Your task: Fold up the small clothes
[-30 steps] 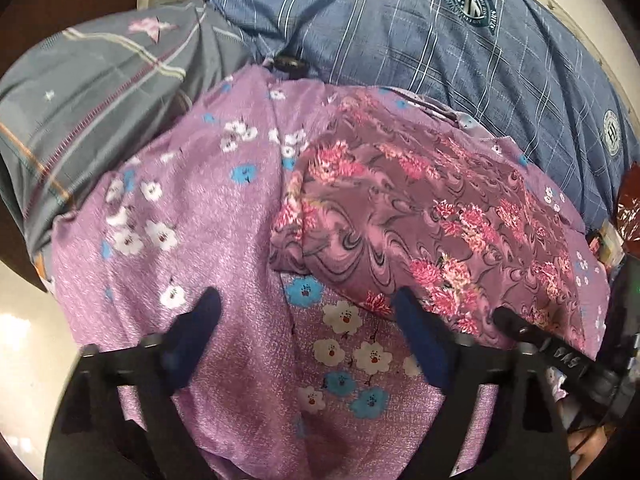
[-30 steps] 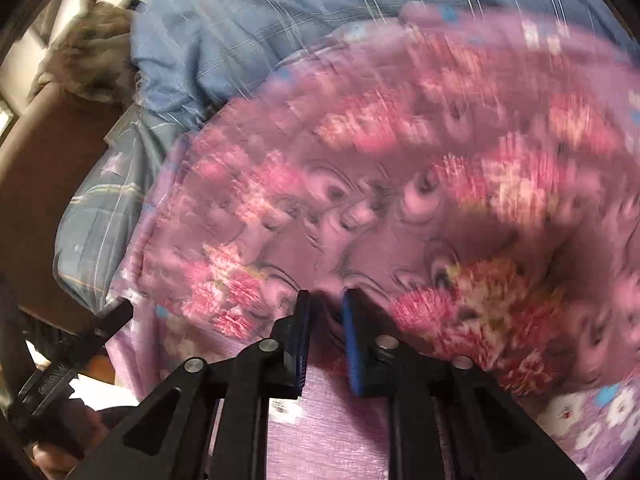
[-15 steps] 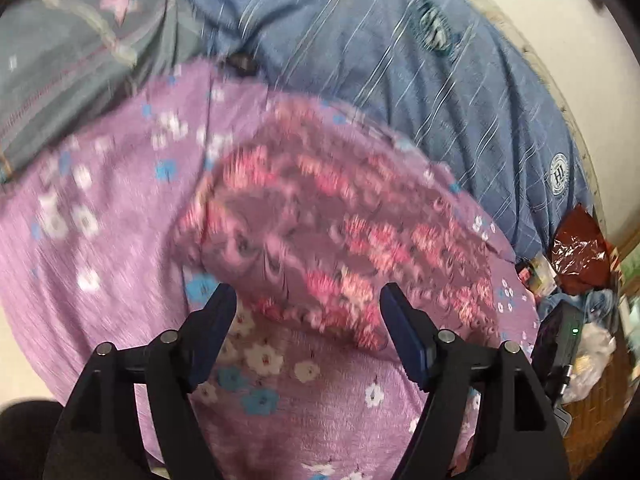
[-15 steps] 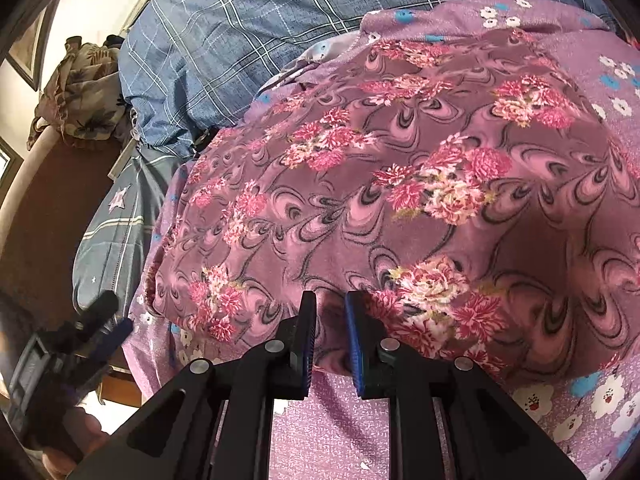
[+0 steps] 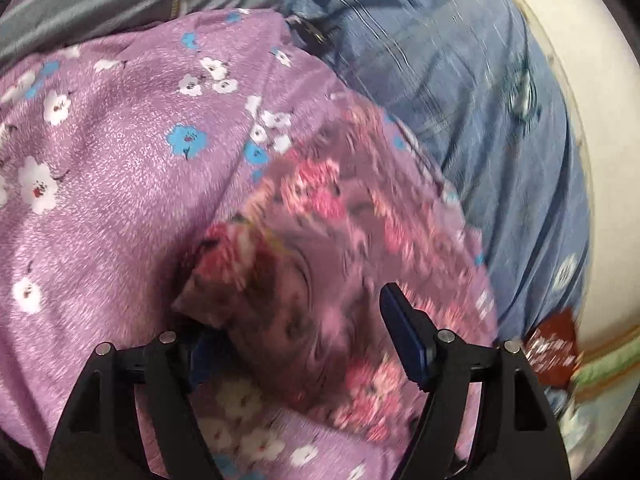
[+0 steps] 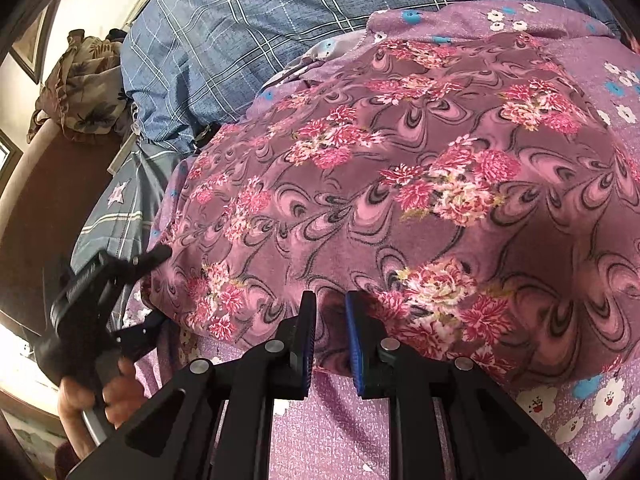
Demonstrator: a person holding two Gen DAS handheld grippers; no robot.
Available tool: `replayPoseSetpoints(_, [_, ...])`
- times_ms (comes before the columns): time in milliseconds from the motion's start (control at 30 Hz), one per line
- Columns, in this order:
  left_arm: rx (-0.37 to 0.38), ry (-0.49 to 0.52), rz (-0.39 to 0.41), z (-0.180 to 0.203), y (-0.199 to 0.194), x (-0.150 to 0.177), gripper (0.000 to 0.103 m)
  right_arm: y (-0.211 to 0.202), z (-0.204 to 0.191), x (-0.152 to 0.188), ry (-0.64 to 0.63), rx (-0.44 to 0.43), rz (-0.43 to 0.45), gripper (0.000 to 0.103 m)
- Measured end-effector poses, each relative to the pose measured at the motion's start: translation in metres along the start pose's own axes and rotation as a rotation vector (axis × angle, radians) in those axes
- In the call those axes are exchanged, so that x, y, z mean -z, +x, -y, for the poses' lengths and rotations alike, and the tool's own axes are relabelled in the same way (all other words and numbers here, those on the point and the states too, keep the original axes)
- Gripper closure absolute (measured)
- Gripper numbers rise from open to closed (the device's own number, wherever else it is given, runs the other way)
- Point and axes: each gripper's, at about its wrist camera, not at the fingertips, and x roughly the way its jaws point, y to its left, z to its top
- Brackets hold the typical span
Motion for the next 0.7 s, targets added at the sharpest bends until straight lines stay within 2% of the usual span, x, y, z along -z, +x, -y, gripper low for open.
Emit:
replayPoseSetpoints(33, [0.012, -0.013, 0.012, -0.002, 0.0, -0.001, 0.029, 0.0, 0.0, -0.001, 0.001, -0.002, 0.002, 0.086])
replayPoseSetpoints(100, [0.008, 0.0, 0.033, -0.001, 0.001, 0.0, 0.039, 0.0, 0.0, -0.002, 0.002, -0.006, 0.011, 0.086])
replayPoseSetpoints(167, [-0.006, 0.04, 0.029, 0.001, 0.003, 0.0, 0.077, -0.004, -0.001, -0.003, -0.002, -0.025, 0.046, 0.087])
replayPoseSetpoints(233, [0.008, 0.049, 0.024, 0.0, 0.006, 0.001, 0.084, -0.014, -0.007, -0.004, -0.032, -0.05, 0.116, 0.091])
replayPoseSetpoints(300, [0.012, 0.075, 0.041, 0.004, 0.004, 0.002, 0.089, -0.017, -0.014, -0.005, -0.073, -0.061, 0.166, 0.091])
replayPoseSetpoints(333, [0.001, 0.106, 0.047, 0.01, 0.002, 0.002, 0.09, -0.011, -0.016, -0.005, -0.076, -0.055, 0.145, 0.091])
replayPoseSetpoints(400, [-0.003, 0.147, 0.055, 0.019, -0.002, 0.002, 0.091, 0.016, -0.011, -0.003, -0.053, -0.017, 0.021, 0.091])
replayPoseSetpoints(433, [0.0, 0.168, 0.061, 0.025, -0.004, 0.0, 0.091, 0.022, -0.006, -0.002, -0.03, -0.017, 0.015, 0.095])
replayPoseSetpoints(467, [0.003, 0.199, 0.068, 0.032, -0.009, 0.0, 0.091, 0.018, -0.005, -0.003, -0.012, -0.031, 0.035, 0.096])
replayPoseSetpoints(533, [0.003, 0.282, 0.09, 0.052, -0.018, 0.0, 0.092, 0.01, -0.004, -0.007, 0.0, -0.065, 0.034, 0.092])
replayPoseSetpoints(700, [0.02, 0.472, 0.12, 0.098, -0.038, 0.015, 0.093, -0.024, 0.021, -0.012, 0.089, -0.079, 0.149, 0.089])
